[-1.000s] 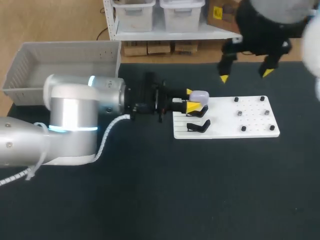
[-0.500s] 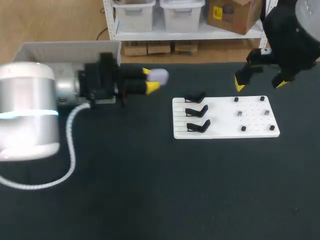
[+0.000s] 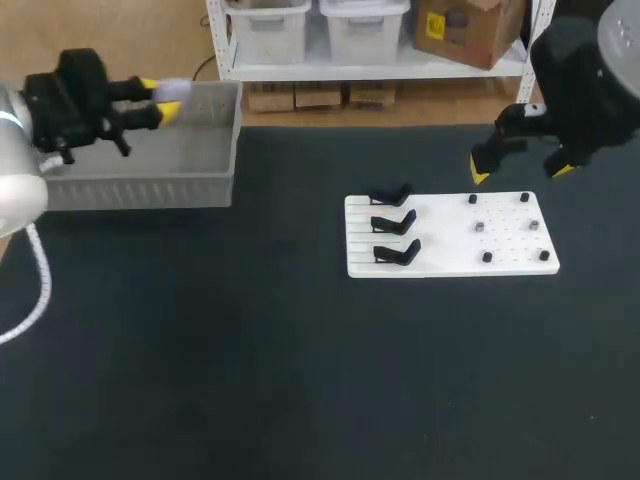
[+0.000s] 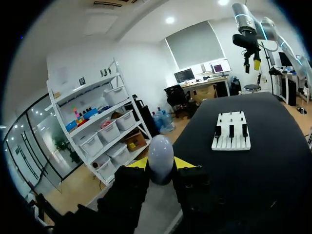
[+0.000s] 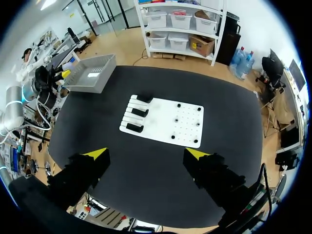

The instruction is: Pick up each earbud case from the left stands, insert the matching earbuds, close the lid, and place the case in the box.

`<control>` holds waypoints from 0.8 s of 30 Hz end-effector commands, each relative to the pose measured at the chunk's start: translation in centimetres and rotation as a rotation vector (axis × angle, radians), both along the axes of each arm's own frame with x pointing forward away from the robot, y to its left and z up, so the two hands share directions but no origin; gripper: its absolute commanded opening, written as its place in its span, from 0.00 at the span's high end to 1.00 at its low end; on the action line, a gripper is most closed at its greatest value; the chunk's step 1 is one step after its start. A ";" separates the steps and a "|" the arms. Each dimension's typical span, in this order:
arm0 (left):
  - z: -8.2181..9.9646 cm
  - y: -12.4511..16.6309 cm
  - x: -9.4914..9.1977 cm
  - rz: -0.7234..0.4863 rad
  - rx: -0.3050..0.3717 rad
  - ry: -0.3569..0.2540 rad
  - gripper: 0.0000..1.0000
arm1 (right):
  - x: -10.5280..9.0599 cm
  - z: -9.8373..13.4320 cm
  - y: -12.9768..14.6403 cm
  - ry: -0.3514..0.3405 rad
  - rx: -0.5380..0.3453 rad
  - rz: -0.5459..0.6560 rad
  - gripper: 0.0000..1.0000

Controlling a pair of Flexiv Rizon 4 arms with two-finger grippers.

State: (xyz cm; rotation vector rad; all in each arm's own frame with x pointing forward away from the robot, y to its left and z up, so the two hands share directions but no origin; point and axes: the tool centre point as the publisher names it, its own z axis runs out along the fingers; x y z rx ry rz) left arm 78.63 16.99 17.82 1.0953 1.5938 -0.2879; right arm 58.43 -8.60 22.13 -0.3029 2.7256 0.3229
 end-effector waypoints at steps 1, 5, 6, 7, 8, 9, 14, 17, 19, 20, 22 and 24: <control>-1.2 1.0 2.4 0.199 -0.018 -0.107 1.00 | -0.2 -0.2 -0.1 -0.009 0.002 -0.004 0.00; -2.1 2.2 4.7 0.191 -0.025 -0.106 1.00 | -0.2 -0.2 -0.1 -0.009 0.002 -0.004 0.00; -2.3 2.5 5.2 0.181 -0.016 -0.105 1.00 | -0.2 -0.2 -0.1 -0.009 0.002 -0.004 0.00; -2.4 2.6 5.6 0.173 -0.008 -0.105 1.00 | -0.2 -0.2 -0.1 -0.009 0.002 -0.004 0.00; -2.5 2.5 5.9 0.170 -0.008 -0.103 1.00 | -0.2 -0.2 -0.1 -0.009 0.002 -0.004 0.00; -2.6 2.6 6.2 0.163 -0.010 -0.101 1.00 | -0.2 -0.2 -0.1 -0.009 0.002 -0.004 0.00; -2.8 2.2 7.3 0.139 -0.019 -0.090 0.00 | -0.2 -0.2 -0.1 -0.009 0.002 -0.004 0.00; -2.4 1.4 7.3 0.095 -0.031 -0.099 0.00 | -0.2 -0.2 -0.1 -0.009 0.002 -0.004 0.00; -2.4 1.4 7.3 0.095 -0.031 -0.099 0.00 | -0.2 -0.2 -0.1 -0.009 0.002 -0.004 0.00; -2.4 1.4 7.3 0.095 -0.031 -0.099 0.00 | -0.2 -0.2 -0.1 -0.009 0.002 -0.004 0.00; -2.4 1.4 7.3 0.095 -0.031 -0.099 0.00 | -0.2 -0.2 -0.1 -0.009 0.002 -0.004 0.00; -2.4 1.4 7.3 0.095 -0.031 -0.099 0.00 | -0.2 -0.2 -0.1 -0.009 0.002 -0.004 0.00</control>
